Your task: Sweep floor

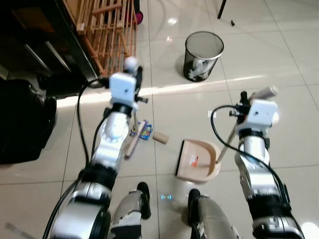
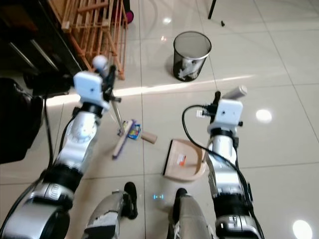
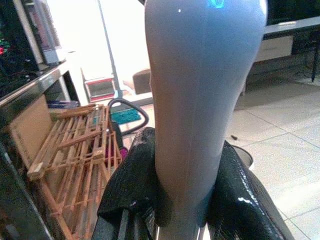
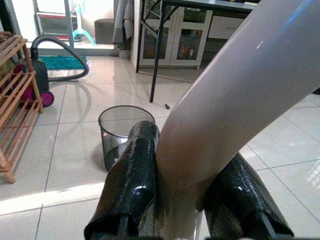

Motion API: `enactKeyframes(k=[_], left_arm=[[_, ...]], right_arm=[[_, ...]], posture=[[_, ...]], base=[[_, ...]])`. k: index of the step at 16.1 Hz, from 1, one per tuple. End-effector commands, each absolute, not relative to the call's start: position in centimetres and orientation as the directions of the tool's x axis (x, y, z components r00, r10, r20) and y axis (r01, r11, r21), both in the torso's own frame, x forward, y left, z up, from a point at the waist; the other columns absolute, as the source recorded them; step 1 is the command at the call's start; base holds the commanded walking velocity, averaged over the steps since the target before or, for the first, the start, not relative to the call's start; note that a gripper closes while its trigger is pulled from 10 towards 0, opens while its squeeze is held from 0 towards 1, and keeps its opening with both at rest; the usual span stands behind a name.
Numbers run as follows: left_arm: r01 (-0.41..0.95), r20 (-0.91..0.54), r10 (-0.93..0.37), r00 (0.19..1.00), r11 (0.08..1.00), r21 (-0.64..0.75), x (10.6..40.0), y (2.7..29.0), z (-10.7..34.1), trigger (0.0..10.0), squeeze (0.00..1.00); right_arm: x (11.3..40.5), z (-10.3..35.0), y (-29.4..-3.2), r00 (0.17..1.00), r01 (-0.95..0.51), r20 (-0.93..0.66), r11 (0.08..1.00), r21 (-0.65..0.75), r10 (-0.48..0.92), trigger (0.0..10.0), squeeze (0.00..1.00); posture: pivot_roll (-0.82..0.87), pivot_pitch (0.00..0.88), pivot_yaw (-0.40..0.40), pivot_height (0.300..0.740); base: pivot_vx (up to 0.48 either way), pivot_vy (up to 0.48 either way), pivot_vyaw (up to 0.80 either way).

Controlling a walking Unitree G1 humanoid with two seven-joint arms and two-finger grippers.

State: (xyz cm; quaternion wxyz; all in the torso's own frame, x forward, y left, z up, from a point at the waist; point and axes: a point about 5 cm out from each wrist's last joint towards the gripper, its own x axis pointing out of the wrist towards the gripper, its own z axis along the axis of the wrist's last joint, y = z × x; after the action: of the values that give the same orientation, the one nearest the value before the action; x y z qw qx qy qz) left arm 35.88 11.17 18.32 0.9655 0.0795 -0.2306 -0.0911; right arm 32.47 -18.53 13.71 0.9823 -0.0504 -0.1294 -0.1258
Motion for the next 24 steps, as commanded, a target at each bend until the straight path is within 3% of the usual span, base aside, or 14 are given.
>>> enactKeyframes(k=[1,8,13,17,24], left_arm=[[0.176,0.413,-0.254,0.875,0.96,0.216,36.1,10.6,18.1,10.0,0.0],[0.203,0.314,-0.254,0.915,0.961,0.186,37.4,9.9,16.6,10.0,0.0],[0.177,0.376,-0.243,0.894,0.964,0.201,37.8,9.6,17.9,10.0,0.0],[0.205,0.409,-0.315,0.856,0.935,0.29,38.0,9.4,19.2,10.0,0.0],[0.238,0.366,-0.293,0.883,0.953,0.189,38.2,7.7,18.6,10.0,0.0]], right_arm=[[32.6,13.5,-19.0,0.928,0.29,0.269,0.954,-0.08,-0.259,10.0,0.0],[33.1,12.4,-17.9,0.938,0.285,0.225,0.956,-0.07,-0.263,10.0,0.0],[32.9,11.8,-16.2,0.953,0.23,0.217,0.971,-0.069,-0.21,10.0,0.0],[32.5,11.4,-15.7,0.958,0.209,0.212,0.976,-0.063,-0.192,10.0,0.0],[31.4,11.2,-15.2,0.962,0.186,0.215,0.979,-0.077,-0.166,10.0,0.0]], posture=[[0.02,0.324,0.061,0.74],[0.0,0.361,0.061,0.74],[-0.01,0.382,0.049,0.74],[-0.02,0.373,0.048,0.74],[-0.09,0.349,0.05,0.74]], base=[[0.0,0.0,0.0],[0.0,0.0,0.0],[0.0,0.0,0.0],[0.0,0.0,0.0],[0.0,0.0,0.0]])
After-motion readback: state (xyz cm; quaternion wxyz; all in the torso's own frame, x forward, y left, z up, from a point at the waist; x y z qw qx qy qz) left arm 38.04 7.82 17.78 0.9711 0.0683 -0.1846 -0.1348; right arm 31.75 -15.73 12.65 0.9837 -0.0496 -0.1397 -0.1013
